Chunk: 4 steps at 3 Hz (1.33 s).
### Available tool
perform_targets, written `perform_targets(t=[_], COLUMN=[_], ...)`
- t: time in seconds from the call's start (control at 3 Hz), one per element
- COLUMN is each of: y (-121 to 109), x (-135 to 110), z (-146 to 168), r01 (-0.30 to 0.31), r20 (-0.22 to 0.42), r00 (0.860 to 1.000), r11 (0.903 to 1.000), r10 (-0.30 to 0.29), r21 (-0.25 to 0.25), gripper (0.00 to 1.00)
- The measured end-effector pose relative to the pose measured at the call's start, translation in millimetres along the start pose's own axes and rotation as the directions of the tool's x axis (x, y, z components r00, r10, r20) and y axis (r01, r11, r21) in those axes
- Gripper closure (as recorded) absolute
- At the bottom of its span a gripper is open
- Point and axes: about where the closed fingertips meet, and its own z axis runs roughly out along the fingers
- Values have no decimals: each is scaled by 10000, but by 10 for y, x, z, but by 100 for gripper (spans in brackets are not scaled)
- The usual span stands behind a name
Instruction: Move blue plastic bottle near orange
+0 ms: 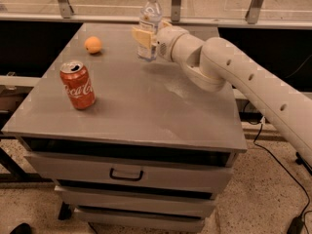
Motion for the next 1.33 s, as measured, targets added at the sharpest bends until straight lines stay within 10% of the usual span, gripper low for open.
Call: perform_targets(t=[0.33, 0.67, 1.0, 1.33], y=[161, 289, 356, 403], x=[-137, -121, 41, 220], z=[480, 905, 1127, 1245], r01=[492, 1216, 1650, 1566], r20=[364, 203, -166, -417], r00=[9983, 9925, 9836, 9825], r11=[9913, 9625, 9343, 9261], r10=[-451, -1203, -1793, -1816], r21=[-1224, -2425, -3160, -3433], gripper=[100, 100, 100, 100])
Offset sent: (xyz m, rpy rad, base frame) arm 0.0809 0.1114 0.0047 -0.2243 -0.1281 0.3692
